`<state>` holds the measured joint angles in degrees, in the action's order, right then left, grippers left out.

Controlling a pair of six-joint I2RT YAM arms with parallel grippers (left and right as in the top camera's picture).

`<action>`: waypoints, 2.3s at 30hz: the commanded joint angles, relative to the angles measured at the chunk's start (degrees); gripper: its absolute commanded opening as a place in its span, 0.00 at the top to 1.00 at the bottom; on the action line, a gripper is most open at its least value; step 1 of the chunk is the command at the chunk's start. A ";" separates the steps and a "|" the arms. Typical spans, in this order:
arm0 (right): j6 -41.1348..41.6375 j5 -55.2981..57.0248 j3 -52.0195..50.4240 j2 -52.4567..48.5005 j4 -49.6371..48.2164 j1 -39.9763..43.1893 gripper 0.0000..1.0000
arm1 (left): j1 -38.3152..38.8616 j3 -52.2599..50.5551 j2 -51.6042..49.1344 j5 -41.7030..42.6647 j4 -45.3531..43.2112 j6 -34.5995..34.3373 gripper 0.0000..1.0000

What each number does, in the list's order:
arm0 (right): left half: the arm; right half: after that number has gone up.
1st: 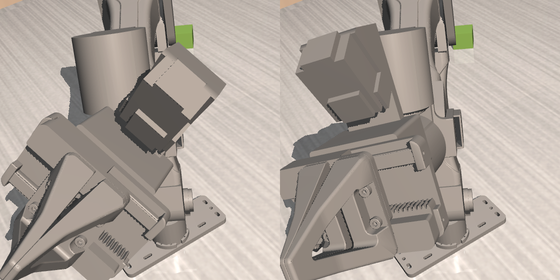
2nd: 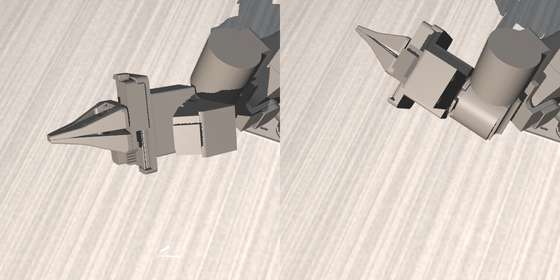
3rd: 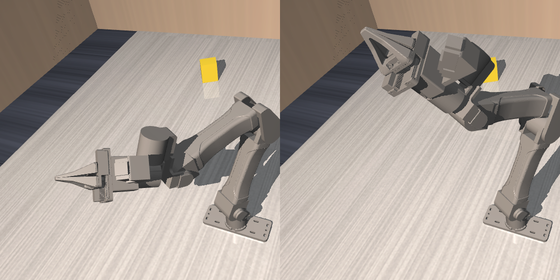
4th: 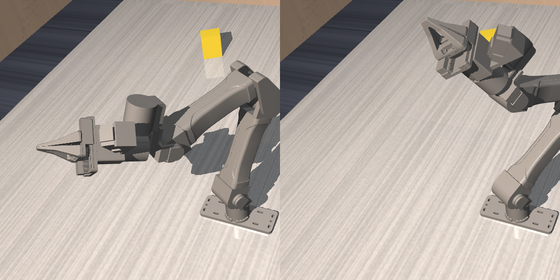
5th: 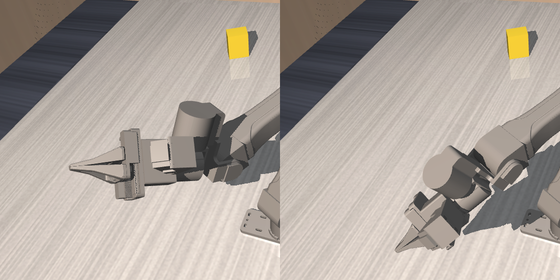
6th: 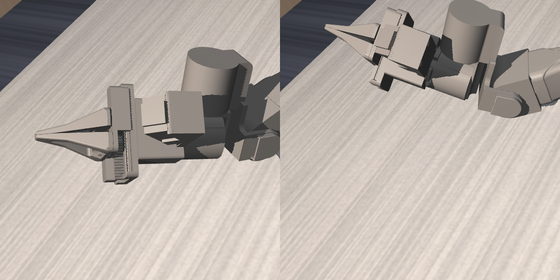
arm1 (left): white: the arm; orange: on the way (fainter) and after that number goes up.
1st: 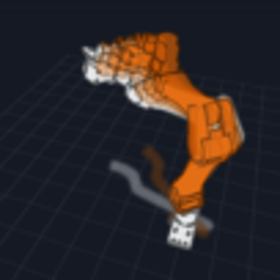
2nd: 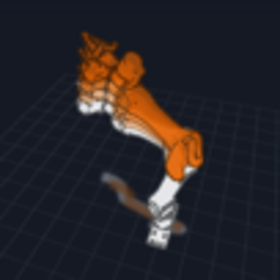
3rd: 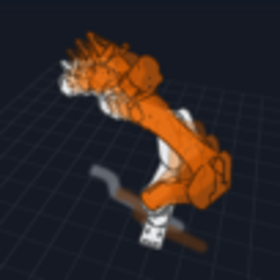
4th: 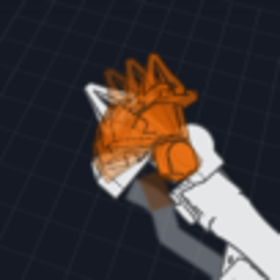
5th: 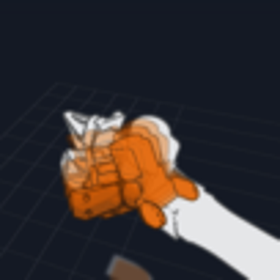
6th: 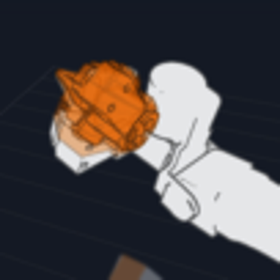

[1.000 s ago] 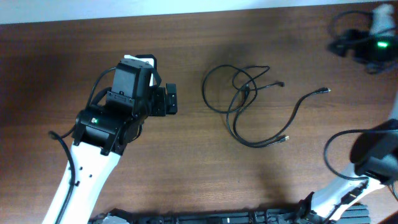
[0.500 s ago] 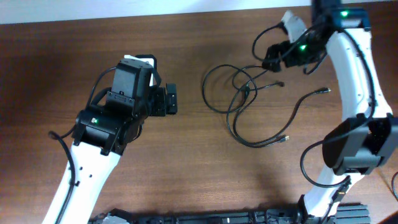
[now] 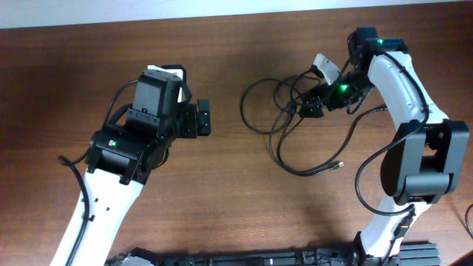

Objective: Untangle cables

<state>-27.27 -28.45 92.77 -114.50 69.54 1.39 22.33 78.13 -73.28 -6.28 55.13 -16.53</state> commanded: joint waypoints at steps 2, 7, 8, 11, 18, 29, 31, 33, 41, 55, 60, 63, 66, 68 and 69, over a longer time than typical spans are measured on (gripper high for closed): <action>-0.98 -1.40 -1.60 -0.26 -0.17 -0.42 0.03 | -0.26 0.61 0.90 -0.63 0.09 -0.59 0.01; -0.98 -2.69 -2.03 -0.26 -1.20 -0.81 0.04 | -0.26 0.61 0.90 -0.63 0.09 -0.59 0.01; -0.98 -3.43 -2.54 -0.26 -2.75 -1.14 0.04 | -0.26 0.61 0.90 -0.63 0.09 -0.59 0.01; -1.01 -4.37 -5.07 -0.26 -8.72 -2.43 0.04 | -0.26 0.61 0.90 -0.63 0.07 -0.59 0.01; -1.01 -6.49 -10.82 -0.26 -16.06 -6.67 0.64 | -0.26 0.61 0.90 -0.63 0.09 -0.59 0.01; 1.81 -6.49 -1.11 0.15 -4.92 -5.77 0.96 | -0.26 0.63 0.90 -0.63 0.09 -0.59 0.01; 1.81 -6.49 4.15 0.37 0.33 -5.77 0.96 | -0.26 0.61 0.90 -0.63 0.07 -0.59 0.01; 1.81 -6.38 10.03 0.44 5.38 -5.77 0.96 | -0.26 0.61 0.90 -0.63 0.09 -0.59 0.01; 9.46 -3.50 39.85 0.46 16.15 -5.81 0.96 | -0.26 0.61 0.90 -0.63 0.07 -0.59 0.01; 21.86 -2.34 82.86 0.46 13.27 -5.81 0.96 | -0.26 0.61 0.90 -0.63 0.09 -0.59 0.01; 25.11 2.62 87.23 1.53 8.61 -5.81 0.96 | -0.26 0.61 0.90 -0.63 0.07 -0.59 0.01; 26.32 9.68 87.23 2.29 6.38 -5.81 0.96 | -0.26 0.61 0.90 -0.63 0.09 -0.59 0.01; 26.29 18.38 87.23 2.73 4.48 -5.81 0.96 | -0.26 0.63 0.90 -0.63 0.07 -0.59 0.01; 26.27 23.96 87.23 2.73 3.48 -5.81 0.96 | -0.26 0.61 0.90 -0.63 0.09 -0.59 0.01; 26.27 27.76 87.23 2.71 3.02 -5.81 0.96 | -0.26 0.61 0.90 -0.63 0.09 -0.59 0.01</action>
<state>-1.76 -13.76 179.52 -113.08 73.93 -4.64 22.31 78.13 -73.28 -6.28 55.13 -16.56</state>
